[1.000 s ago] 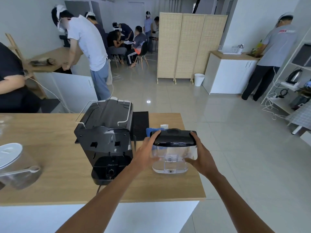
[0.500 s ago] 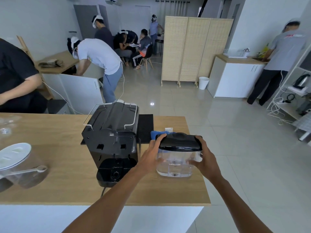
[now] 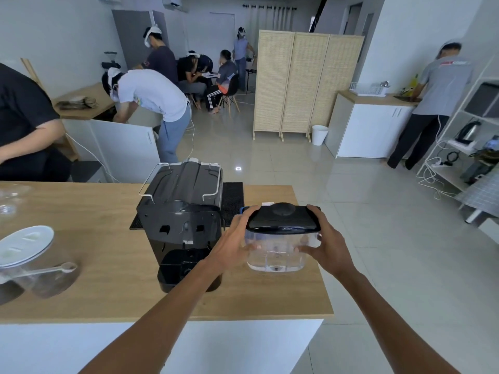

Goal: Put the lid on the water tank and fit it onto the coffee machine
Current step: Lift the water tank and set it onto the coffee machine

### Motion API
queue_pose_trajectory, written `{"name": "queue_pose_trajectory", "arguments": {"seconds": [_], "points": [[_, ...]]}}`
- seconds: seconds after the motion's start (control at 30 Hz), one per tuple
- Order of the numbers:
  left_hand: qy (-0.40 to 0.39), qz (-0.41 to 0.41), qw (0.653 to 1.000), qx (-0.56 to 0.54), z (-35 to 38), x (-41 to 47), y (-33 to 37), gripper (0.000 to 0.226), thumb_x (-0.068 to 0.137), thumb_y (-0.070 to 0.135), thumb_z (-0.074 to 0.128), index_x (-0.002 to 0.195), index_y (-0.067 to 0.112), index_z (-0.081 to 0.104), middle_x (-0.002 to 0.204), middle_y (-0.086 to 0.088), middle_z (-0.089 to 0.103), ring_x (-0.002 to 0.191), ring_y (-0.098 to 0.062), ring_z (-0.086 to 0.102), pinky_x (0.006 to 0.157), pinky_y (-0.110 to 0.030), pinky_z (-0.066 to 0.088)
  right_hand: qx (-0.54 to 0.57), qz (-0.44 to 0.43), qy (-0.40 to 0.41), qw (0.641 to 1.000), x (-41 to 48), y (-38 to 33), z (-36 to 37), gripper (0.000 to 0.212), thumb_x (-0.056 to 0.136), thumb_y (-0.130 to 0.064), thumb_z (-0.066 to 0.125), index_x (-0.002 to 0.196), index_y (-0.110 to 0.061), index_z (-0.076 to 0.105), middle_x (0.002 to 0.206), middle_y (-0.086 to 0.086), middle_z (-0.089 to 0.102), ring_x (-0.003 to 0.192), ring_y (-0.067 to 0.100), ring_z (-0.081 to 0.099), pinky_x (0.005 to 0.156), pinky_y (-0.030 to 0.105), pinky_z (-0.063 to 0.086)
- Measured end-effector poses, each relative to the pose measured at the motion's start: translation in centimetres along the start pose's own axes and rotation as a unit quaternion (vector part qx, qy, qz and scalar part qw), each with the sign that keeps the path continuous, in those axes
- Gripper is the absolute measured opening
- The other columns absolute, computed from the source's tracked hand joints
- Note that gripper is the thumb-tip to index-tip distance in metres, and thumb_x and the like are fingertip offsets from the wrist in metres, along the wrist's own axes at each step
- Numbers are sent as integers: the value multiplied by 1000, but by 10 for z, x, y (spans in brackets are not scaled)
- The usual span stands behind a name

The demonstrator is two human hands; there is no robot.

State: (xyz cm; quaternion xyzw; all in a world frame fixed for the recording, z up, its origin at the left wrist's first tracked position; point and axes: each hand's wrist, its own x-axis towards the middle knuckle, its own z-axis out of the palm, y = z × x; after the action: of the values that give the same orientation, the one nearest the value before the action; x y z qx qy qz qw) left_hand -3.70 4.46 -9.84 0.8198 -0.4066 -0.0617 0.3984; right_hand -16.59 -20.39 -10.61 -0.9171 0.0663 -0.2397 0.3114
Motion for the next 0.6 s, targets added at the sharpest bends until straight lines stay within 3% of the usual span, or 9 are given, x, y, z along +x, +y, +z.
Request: {"name": "queue_pose_trajectory", "arguments": {"seconds": [0.13,0.23,0.4,0.5,0.6], "points": [[11,6,1000,-10,-19,-14,10,96,74,77,62,154,54,14,144,5,43,77,-20,66,104,-52,51,-13,-15,6,1000,-3,-22,-12,111,64,-35,95,154,-39,30,130,-28,53,99,3,55,79,11,49],[27,20,999,-12,-32,-26,14,102,67,85,57,155,54,15,146,5,43,81,-22,65,99,-50,55,-11,-30,8,999,-4,-43,-21,110,64,-33,95,154,-39,31,129,-22,56,99,11,60,82,22,55],[47,43,998,-25,-60,-44,15,97,79,40,78,153,57,19,145,5,44,99,-17,65,99,-42,59,-1,-49,14,999,-8,-73,-21,111,63,-31,96,154,-38,32,125,-22,57,92,12,60,81,24,55],[64,49,996,-26,-78,-56,12,97,80,35,81,154,56,20,139,5,48,100,-12,64,101,-36,58,9,-58,12,998,-7,-90,-13,110,63,-31,96,151,-44,33,122,-33,54,91,8,62,78,20,56],[76,42,996,-20,-95,-70,6,97,81,39,82,153,57,20,146,6,45,111,-15,61,100,-37,58,27,-60,7,998,-5,-107,0,110,63,-32,96,152,-42,33,126,-20,58,92,11,63,80,24,59]]}}
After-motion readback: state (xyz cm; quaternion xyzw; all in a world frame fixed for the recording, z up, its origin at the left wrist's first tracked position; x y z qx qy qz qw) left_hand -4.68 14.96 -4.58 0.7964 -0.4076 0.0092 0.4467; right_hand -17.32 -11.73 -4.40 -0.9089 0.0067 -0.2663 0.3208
